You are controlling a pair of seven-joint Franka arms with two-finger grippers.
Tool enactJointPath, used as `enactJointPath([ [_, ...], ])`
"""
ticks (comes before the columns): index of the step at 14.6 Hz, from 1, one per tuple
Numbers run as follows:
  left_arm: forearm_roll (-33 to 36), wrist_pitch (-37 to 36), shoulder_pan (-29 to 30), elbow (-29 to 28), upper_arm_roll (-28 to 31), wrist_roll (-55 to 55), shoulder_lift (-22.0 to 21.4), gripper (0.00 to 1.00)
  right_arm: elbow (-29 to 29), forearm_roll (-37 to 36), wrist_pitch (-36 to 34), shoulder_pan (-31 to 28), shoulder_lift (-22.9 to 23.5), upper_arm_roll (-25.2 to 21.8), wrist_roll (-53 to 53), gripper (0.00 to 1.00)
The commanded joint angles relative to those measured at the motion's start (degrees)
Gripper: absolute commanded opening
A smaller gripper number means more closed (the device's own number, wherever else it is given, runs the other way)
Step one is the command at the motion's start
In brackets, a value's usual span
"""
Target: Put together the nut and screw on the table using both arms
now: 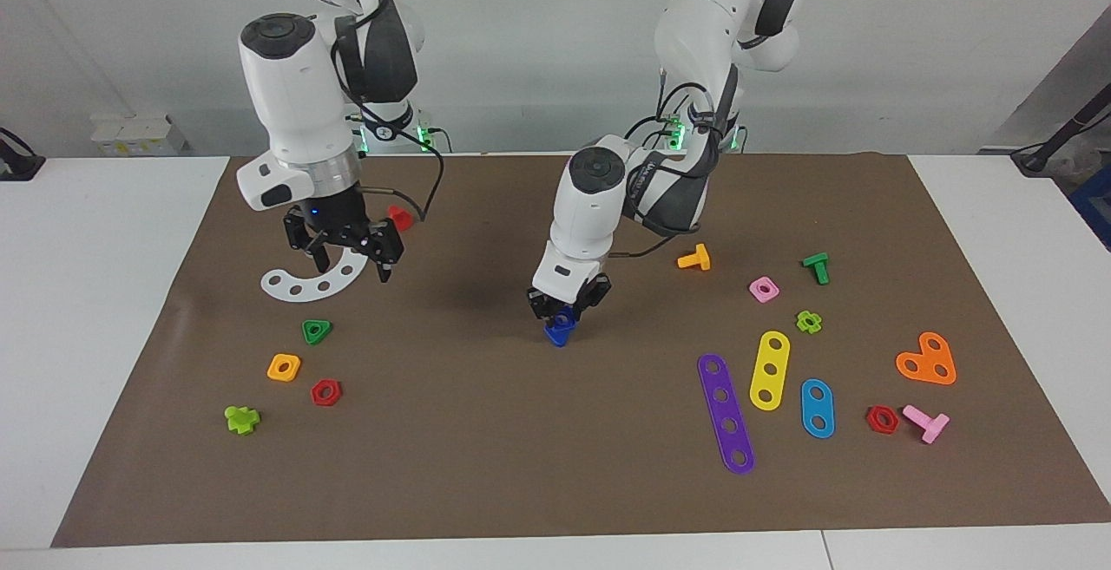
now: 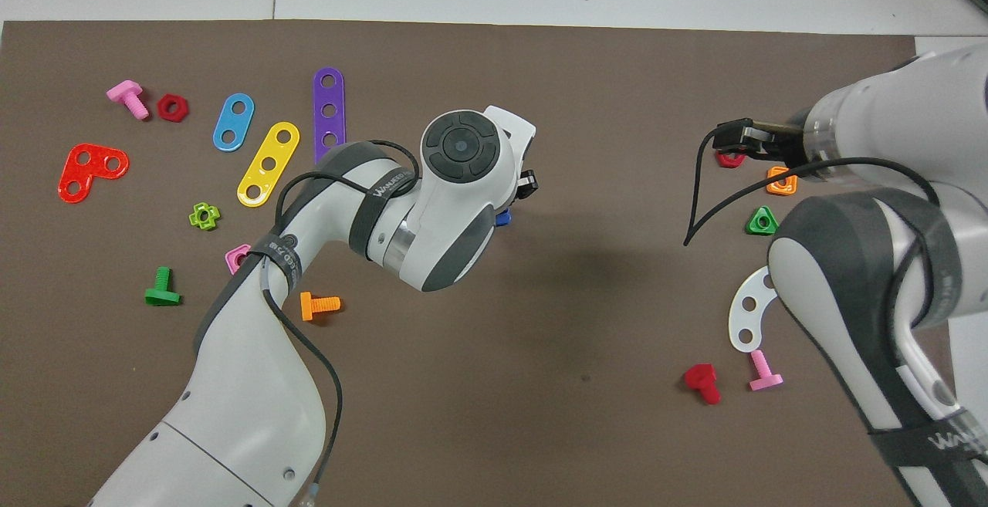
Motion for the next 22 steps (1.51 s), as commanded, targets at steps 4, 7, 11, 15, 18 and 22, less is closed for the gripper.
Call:
enactJointPath([
  [4, 2.15, 4.91, -1.61, -4.1, 0.96, -1.94, -0.14, 0.0, 2.52, 2.19, -6.73, -5.38, -1.99, 0.29, -12.1, 1.0],
  [7, 2.15, 5.0, -1.52, -4.19, 1.05, -1.94, -0.14, 0.0, 2.53, 2.55, -10.34, -5.74, -3.73, 0.11, -12.9, 1.0],
  [11, 2.07, 6.06, -0.82, -3.75, 0.96, -1.76, 0.21, 0.35, 2.18, 2.99, -15.62, -5.65, -6.29, 0.11, -13.78, 1.0],
  [15, 6.19, 5.44, -0.9, -3.05, 0.96, -1.58, 0.3, 1.0, 3.4, 4.3, -18.61, -5.39, -7.0, 0.37, -13.96, 1.0],
  [18, 6.2, 3.52, -0.56, -1.91, 0.96, -1.15, -0.14, 1.0, 7.78, 5.1, -22.46, -5.39, -5.6, 0.29, -14.05, 1.0],
  [22, 5.5, -8.69, 6.73, 3.19, 0.26, 0.52, -3.72, 1.0, 8.24, 5.19, -23.01, -5.13, -5.42, 0.38, -14.92, 1.0],
])
